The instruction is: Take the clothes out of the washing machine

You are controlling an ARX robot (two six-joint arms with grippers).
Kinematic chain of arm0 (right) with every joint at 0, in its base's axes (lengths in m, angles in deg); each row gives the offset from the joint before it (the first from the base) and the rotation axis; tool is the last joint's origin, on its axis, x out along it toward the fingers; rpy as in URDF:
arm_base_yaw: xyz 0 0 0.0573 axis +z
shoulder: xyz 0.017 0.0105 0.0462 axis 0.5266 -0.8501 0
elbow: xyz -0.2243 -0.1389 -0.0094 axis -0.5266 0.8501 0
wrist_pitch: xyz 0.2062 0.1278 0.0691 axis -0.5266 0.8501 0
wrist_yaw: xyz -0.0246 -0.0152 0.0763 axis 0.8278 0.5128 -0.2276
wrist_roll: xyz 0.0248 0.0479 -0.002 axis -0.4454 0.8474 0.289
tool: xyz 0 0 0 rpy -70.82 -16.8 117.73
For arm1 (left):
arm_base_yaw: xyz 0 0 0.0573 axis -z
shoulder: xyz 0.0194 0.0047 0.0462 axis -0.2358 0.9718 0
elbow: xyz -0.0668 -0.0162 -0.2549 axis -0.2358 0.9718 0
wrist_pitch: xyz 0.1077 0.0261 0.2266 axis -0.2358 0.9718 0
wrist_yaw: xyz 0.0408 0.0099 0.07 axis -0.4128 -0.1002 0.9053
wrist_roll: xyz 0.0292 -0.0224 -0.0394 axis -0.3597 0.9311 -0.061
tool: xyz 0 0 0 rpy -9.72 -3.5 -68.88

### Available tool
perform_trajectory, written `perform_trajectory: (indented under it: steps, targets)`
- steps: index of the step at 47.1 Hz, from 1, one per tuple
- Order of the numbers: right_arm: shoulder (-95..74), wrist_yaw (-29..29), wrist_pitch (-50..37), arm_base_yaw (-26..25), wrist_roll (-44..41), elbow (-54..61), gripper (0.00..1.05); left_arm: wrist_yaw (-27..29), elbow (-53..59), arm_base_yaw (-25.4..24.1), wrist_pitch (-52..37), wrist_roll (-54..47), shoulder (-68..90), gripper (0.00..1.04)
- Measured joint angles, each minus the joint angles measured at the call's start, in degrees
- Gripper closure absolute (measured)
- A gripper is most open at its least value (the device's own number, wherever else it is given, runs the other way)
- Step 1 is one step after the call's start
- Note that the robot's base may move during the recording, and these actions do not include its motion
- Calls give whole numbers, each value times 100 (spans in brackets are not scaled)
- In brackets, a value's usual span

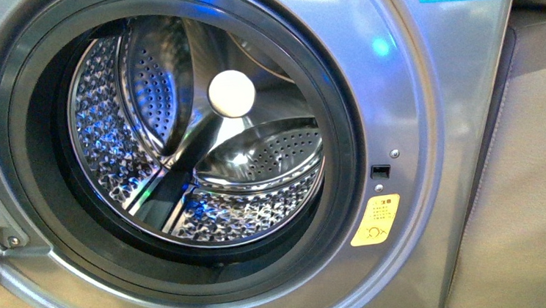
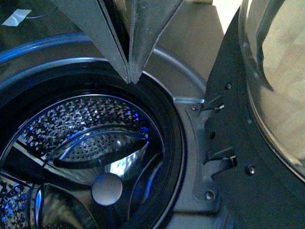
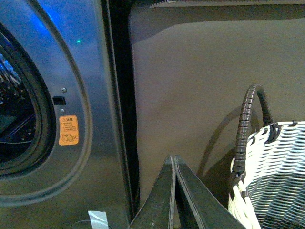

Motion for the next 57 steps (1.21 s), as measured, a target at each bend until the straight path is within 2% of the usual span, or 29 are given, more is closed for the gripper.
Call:
perform_trajectory:
  steps: [5, 10, 35, 37, 47, 51, 52, 57]
  targets:
    - [0, 2, 0, 0, 0, -2, 102, 0, 2, 0, 111, 2, -151, 101]
    - [0, 4, 0, 0, 0, 0, 102, 0, -2, 0, 1102, 4, -962, 101]
    - [0, 0, 0, 0, 0, 0, 102, 0, 0, 0, 1147, 7, -1141, 101]
    - [0, 2, 0, 0, -2, 0, 100, 0, -2, 0, 1147, 4, -1141, 94]
    - [0, 2, 0, 0, 0, -2, 66, 0, -2, 0, 1147, 4, -1141, 58]
    - [0, 2, 0, 0, 0, 0, 51, 0, 0, 0, 1147, 4, -1141, 44]
    - [0, 2, 0, 0, 0, -2, 46, 0, -2, 0, 1147, 4, -1141, 37]
    - [0, 2, 0, 0, 0, -2, 25, 0, -2, 0, 1147, 4, -1141, 17]
